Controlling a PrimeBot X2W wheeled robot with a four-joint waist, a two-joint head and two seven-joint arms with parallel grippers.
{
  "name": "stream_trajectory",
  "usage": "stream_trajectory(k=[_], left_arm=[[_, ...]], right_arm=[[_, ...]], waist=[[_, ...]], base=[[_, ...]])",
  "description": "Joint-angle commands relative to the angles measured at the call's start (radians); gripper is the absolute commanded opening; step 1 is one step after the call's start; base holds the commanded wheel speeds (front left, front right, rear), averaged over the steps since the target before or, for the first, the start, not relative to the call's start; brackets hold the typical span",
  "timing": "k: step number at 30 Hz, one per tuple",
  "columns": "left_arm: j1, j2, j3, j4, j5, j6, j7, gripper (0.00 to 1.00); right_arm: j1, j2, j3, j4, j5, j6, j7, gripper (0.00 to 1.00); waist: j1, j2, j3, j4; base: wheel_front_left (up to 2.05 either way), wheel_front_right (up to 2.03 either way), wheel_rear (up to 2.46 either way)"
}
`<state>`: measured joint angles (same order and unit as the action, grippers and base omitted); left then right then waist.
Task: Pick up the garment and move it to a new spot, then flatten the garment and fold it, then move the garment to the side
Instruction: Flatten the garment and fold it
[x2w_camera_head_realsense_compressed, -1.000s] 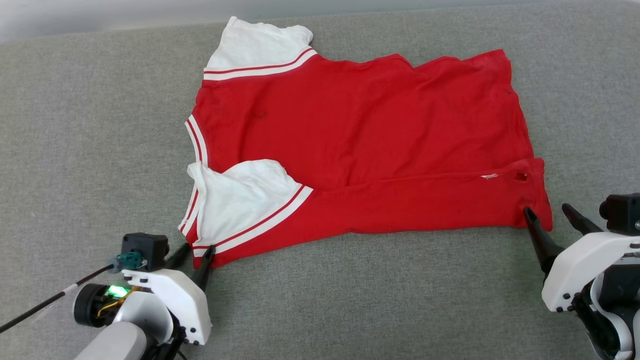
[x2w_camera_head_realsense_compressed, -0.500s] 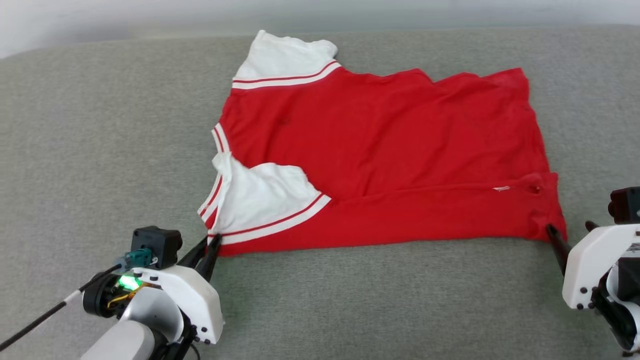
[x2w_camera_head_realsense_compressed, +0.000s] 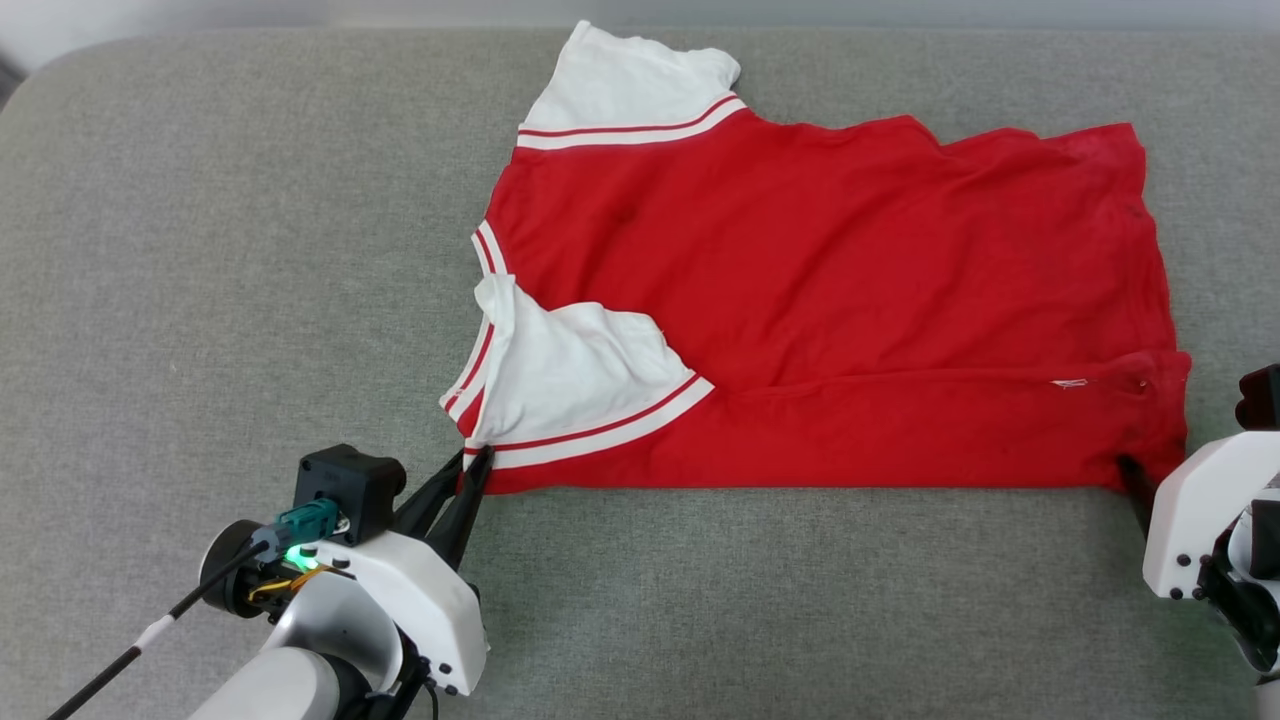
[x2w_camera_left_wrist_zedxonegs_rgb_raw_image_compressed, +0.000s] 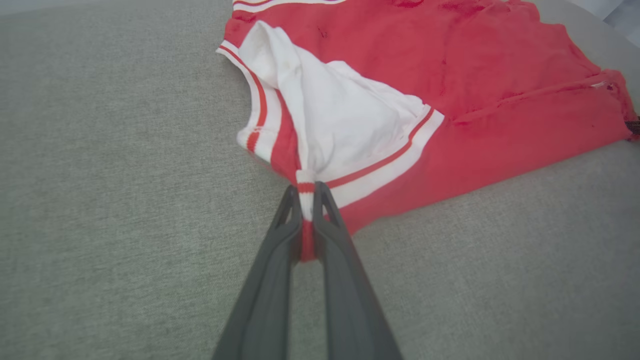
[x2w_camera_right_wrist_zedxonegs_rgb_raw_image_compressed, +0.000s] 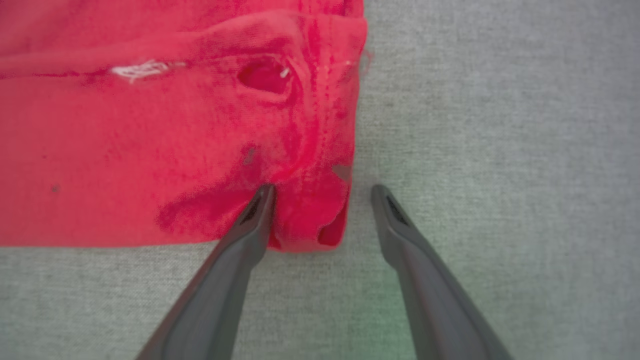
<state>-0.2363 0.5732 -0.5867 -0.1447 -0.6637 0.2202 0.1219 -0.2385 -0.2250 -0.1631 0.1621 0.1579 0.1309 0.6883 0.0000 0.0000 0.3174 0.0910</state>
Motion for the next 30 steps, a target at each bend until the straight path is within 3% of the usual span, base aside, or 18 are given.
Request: stream_trajectory(k=[1, 2, 3, 5, 15, 30], left_arm=[[-0.014, -0.003, -0.005, 0.001, 0.000, -0.006, 0.002, 0.00], [-0.015, -0.004, -0.005, 0.004, -0.001, -0.006, 0.001, 0.00], [-0.016, -0.005, -0.005, 0.008, -0.002, -0.006, 0.000, 0.00], [-0.018, -0.004, -0.004, 0.019, -0.003, -0.005, 0.000, 0.00], [0.037, 0.019, 0.006, 0.073, -0.023, 0.009, -0.005, 0.00], [0.250, 0.076, -0.018, 0.045, -0.057, 0.058, 0.004, 0.00]], right_arm=[[0.013, 0.012, 0.016, 0.043, 0.004, 0.000, 0.008, 1.00], [0.016, 0.016, 0.023, 0.054, 0.008, 0.000, 0.011, 1.00], [0.018, 0.018, 0.029, 0.063, 0.012, 0.000, 0.013, 0.62], [0.017, 0.019, 0.035, 0.074, 0.013, 0.000, 0.011, 0.01], [0.052, -0.002, 0.013, 0.050, 0.025, -0.001, -0.033, 0.00], [0.309, 0.002, -0.031, -0.168, 0.079, -0.001, 0.021, 0.00]], waist=[[0.0000, 0.0000, 0.011, 0.007], [0.0000, 0.0000, 0.013, 0.009], [0.0000, 0.0000, 0.016, 0.010], [0.0000, 0.0000, 0.017, 0.010], [0.0000, 0.0000, -0.065, -0.028], [0.0000, 0.0000, -0.143, -0.071]], base=[[0.00, 0.00, 0.00], [0.00, 0.00, 0.00], [0.00, 0.00, 0.00], [0.00, 0.00, 0.00], [0.00, 0.00, 0.00], [0.00, 0.00, 0.00]])
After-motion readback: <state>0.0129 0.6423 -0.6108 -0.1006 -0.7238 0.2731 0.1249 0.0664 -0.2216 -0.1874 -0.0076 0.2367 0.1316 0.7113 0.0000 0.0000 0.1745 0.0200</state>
